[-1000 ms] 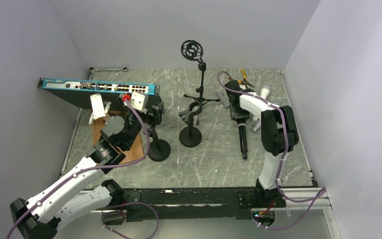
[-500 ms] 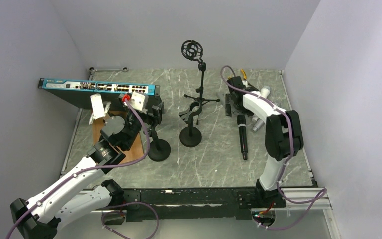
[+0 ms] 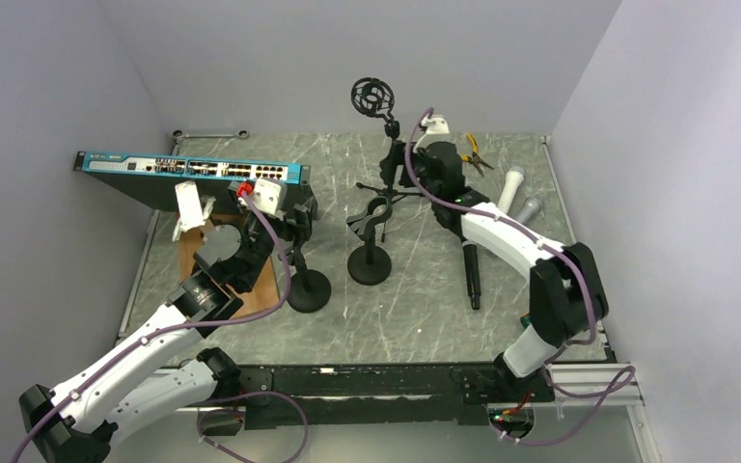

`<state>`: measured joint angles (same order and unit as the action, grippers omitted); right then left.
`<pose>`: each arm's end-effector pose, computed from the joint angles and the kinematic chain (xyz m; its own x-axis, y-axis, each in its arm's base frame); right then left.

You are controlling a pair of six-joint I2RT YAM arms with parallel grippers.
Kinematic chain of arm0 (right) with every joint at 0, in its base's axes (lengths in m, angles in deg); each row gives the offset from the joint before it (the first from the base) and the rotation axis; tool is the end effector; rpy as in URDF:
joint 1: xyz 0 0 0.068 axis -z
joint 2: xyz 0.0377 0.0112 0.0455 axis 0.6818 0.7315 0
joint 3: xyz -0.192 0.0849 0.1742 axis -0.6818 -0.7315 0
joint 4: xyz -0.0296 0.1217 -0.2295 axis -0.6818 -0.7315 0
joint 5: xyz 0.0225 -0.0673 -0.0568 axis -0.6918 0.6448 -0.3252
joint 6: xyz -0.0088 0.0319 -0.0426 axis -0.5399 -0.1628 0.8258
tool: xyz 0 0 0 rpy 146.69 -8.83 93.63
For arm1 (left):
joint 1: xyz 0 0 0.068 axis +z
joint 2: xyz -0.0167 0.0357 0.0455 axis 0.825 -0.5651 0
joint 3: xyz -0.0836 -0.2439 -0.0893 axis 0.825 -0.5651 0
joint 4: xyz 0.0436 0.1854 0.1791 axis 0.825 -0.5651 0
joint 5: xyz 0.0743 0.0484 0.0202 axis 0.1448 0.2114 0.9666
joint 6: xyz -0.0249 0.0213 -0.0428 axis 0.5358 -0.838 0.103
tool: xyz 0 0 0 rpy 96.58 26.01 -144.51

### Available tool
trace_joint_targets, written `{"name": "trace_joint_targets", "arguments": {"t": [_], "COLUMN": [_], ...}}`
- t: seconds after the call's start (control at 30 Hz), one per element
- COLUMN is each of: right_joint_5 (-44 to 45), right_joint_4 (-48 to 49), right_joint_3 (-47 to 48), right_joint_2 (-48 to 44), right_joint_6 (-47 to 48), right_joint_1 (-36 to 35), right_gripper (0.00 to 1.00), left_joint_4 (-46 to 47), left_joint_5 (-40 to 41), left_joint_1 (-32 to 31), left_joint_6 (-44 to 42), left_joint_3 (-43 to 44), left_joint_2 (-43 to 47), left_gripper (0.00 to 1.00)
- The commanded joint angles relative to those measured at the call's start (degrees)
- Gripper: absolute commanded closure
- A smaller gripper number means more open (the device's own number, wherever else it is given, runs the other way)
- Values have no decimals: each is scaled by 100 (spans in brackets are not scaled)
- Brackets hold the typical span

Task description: Remove the microphone from the stand

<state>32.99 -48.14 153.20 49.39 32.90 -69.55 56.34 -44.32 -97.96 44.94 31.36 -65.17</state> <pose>0.3378 0.1663 0.3016 -0.3459 0.1738 -0.9220 -0.2957 0.9124 0.2829 0.1478 -0.1169 0.3658 0.1305 -0.0040 -0.9914 0.3404 0.9394 0.0410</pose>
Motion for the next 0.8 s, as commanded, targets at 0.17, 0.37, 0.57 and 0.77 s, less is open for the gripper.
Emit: {"name": "trace_joint_targets", "arguments": {"t": [0.17, 0.37, 0.57, 0.77], "right_joint_5": [1096, 607, -2683, -6279], "right_joint_4": [2066, 2024, 1478, -320], "right_joint_3": [465, 483, 669, 1630], "right_joint_2": [1061, 1183, 1346, 1937], "right_joint_6": [919, 1467, 1756, 3055], "right_joint_1": [-455, -364, 448, 1222], "right_gripper": [36, 65, 100, 100], "left_joint_4": [218, 246, 214, 230], "left_joint_5": [218, 235, 176, 196], "left_joint_1": [-20, -21, -26, -34], "left_joint_6": [-170, -189, -130, -139], "left_joint_3": [173, 165, 173, 160], "left_joint_2": [76, 73, 11, -79], "left_gripper": [9, 9, 9, 9]}}
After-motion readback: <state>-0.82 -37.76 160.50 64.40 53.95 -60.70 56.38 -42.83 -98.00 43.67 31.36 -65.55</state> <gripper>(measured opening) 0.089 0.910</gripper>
